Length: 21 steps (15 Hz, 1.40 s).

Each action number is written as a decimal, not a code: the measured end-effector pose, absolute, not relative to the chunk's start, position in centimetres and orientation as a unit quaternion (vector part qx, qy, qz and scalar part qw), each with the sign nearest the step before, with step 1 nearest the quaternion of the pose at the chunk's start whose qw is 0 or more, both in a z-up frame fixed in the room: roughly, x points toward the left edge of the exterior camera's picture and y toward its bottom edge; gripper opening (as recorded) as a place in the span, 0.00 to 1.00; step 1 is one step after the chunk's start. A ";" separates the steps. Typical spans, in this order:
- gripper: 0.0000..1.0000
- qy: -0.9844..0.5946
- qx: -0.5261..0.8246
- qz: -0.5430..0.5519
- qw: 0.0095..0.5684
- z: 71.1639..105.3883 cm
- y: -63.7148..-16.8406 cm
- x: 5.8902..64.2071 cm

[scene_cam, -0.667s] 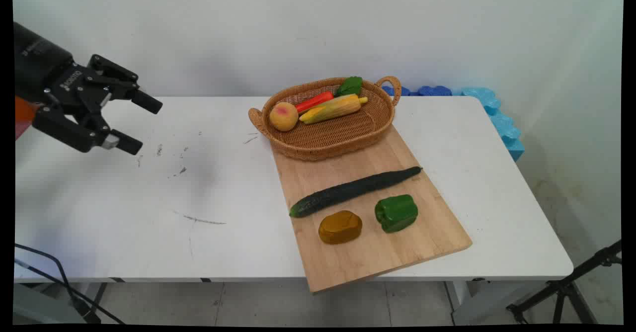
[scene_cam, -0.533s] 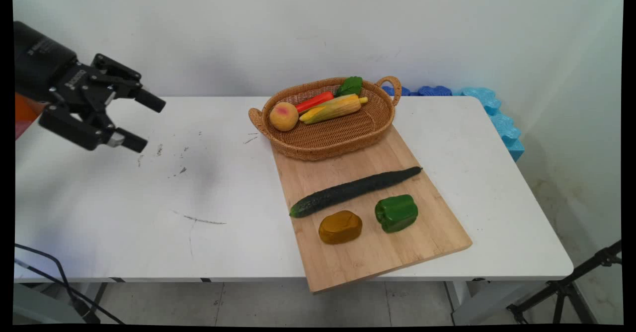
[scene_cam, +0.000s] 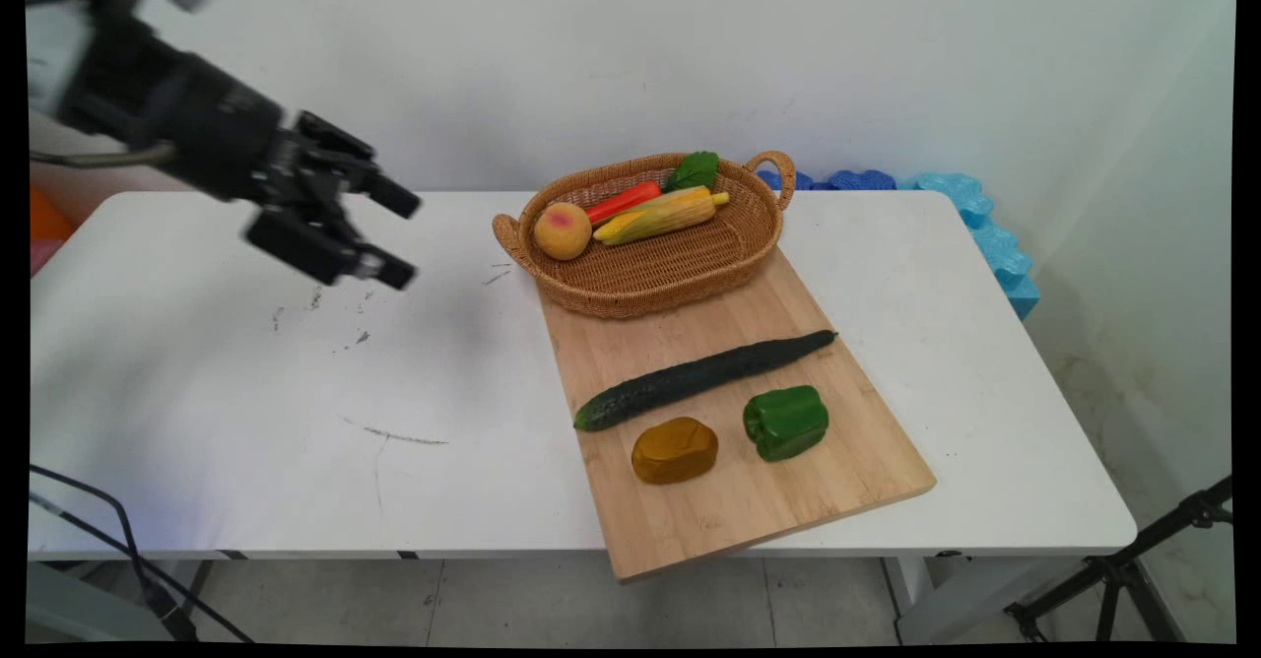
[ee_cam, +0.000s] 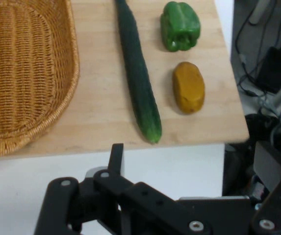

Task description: Pick up the cucumber from the cutting board

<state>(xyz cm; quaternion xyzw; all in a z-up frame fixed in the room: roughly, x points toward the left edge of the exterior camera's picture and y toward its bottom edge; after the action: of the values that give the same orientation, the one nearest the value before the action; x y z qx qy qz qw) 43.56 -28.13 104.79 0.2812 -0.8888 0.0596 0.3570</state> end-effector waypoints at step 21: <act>1.00 -0.885 0.389 0.059 0.248 90.5 -41.4 21.5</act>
<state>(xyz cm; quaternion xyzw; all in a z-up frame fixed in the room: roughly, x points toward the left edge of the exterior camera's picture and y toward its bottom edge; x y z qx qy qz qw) 21.50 -41.39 90.46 0.3888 -0.8853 0.0585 0.2483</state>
